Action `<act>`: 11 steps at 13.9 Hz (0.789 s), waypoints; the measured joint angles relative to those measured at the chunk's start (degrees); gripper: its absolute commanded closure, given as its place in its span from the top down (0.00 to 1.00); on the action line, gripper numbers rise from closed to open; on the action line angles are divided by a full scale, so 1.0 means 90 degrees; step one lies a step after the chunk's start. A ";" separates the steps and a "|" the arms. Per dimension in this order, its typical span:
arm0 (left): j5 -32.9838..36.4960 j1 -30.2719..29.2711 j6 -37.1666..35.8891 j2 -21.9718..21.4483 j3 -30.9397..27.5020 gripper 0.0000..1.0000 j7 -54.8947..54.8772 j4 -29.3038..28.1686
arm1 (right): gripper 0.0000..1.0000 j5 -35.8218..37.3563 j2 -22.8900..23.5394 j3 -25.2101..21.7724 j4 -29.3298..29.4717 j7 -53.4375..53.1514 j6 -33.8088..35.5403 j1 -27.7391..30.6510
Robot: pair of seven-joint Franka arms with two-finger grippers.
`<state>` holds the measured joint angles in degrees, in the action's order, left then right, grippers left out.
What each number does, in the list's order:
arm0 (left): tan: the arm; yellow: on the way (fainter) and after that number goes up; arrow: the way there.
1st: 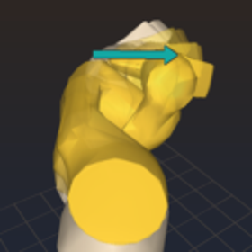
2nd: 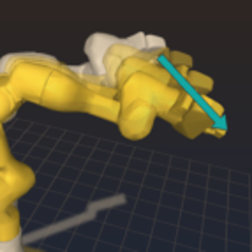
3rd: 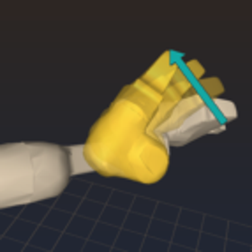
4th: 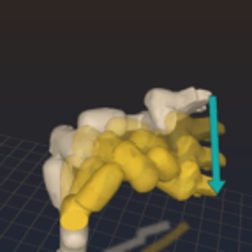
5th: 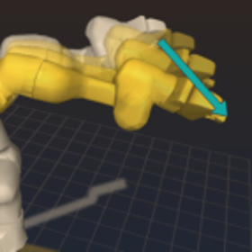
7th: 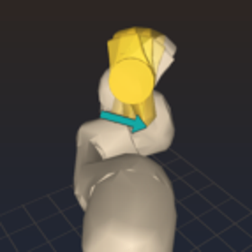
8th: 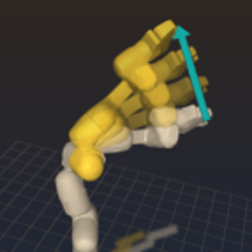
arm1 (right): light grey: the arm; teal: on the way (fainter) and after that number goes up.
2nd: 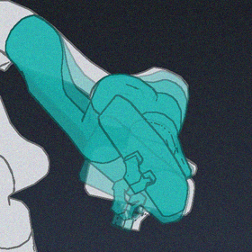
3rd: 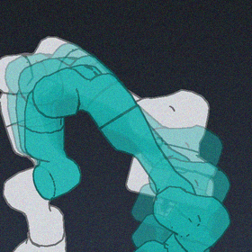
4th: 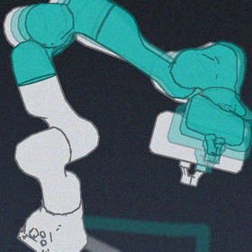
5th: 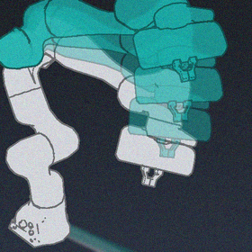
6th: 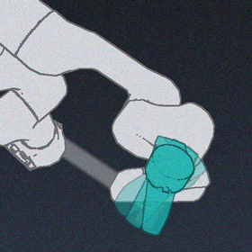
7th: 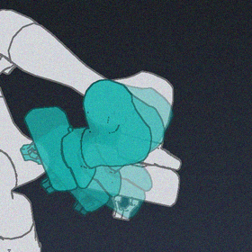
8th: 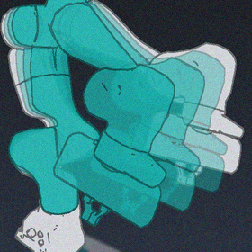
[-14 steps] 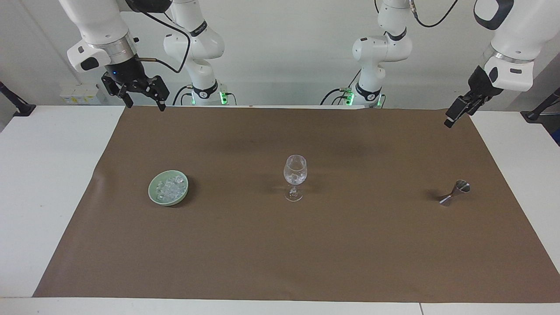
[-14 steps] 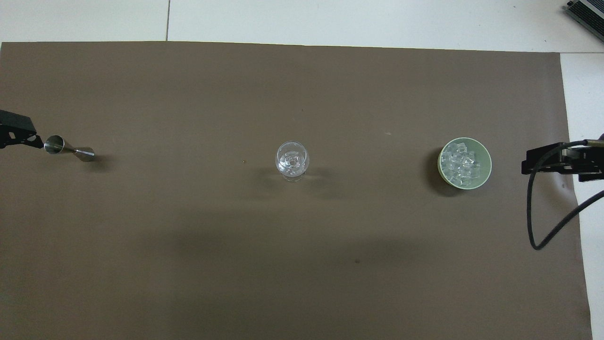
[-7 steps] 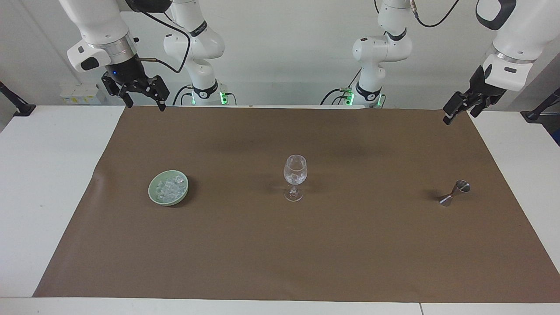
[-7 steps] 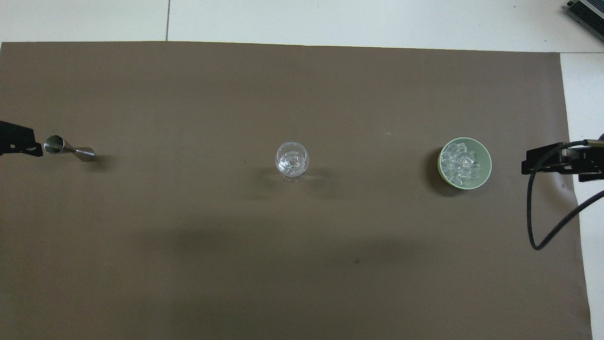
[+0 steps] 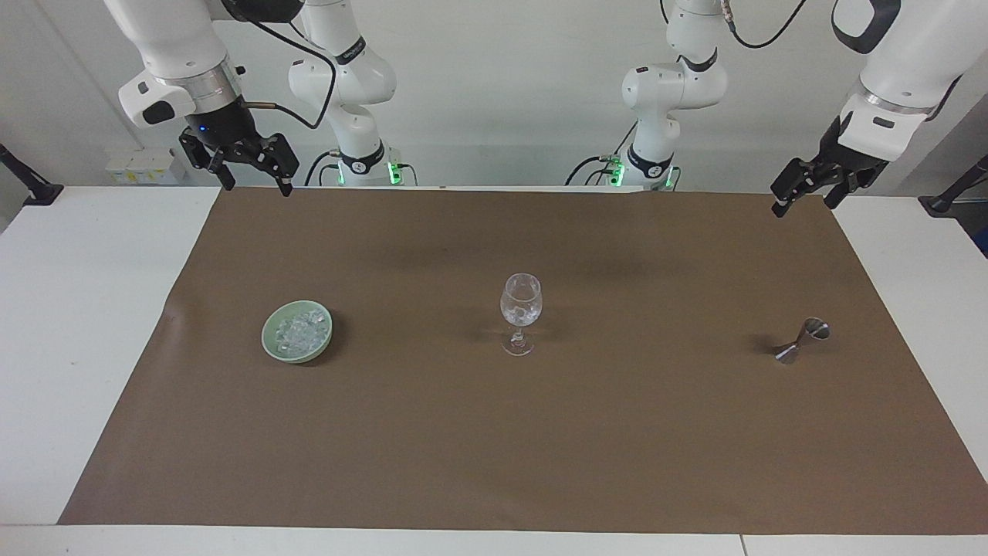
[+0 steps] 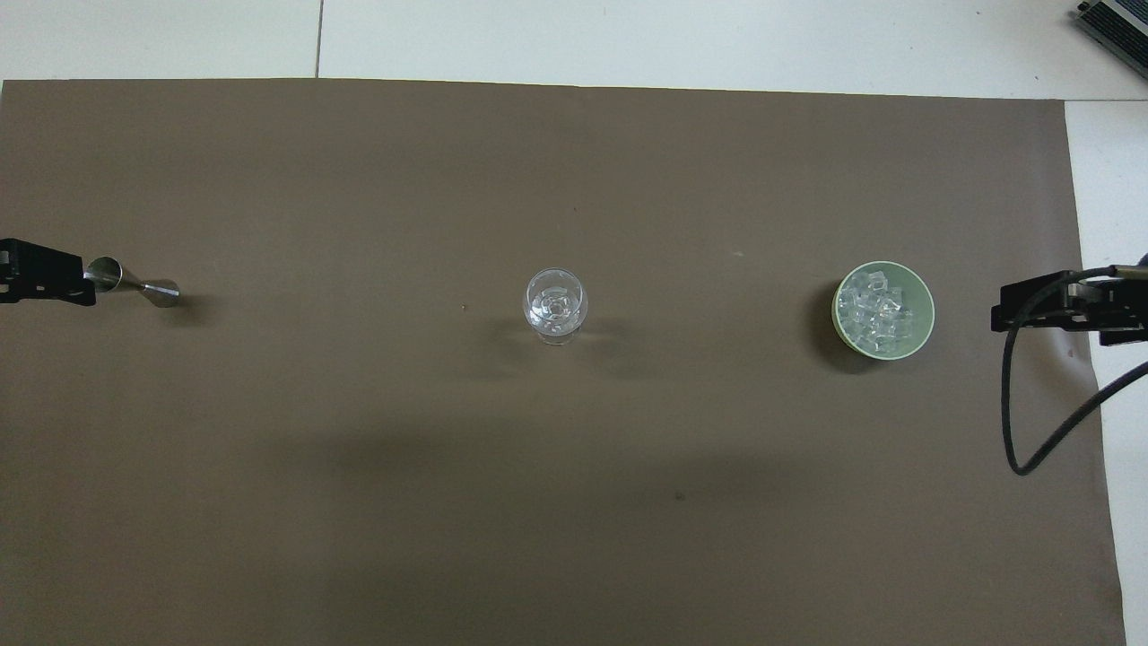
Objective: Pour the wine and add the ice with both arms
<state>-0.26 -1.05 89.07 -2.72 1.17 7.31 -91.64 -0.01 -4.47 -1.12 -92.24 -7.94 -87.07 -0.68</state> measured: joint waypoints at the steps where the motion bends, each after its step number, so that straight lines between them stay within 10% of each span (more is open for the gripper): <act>1: 0.0000 0.0000 -0.0002 -0.0003 0.0011 1.00 -0.0006 0.0000 | 1.00 0.0000 0.0000 0.0000 0.0000 0.0000 0.0000 0.0000; 11: 0.0000 -0.0007 -0.0004 -0.0142 0.0012 1.00 -0.0010 0.0024 | 1.00 0.0000 0.0000 0.0000 0.0000 0.0000 0.0000 0.0000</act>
<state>-0.26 -1.11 89.04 -4.00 1.29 7.21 -91.43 -0.01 -4.47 -1.12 -92.24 -7.94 -87.07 -0.68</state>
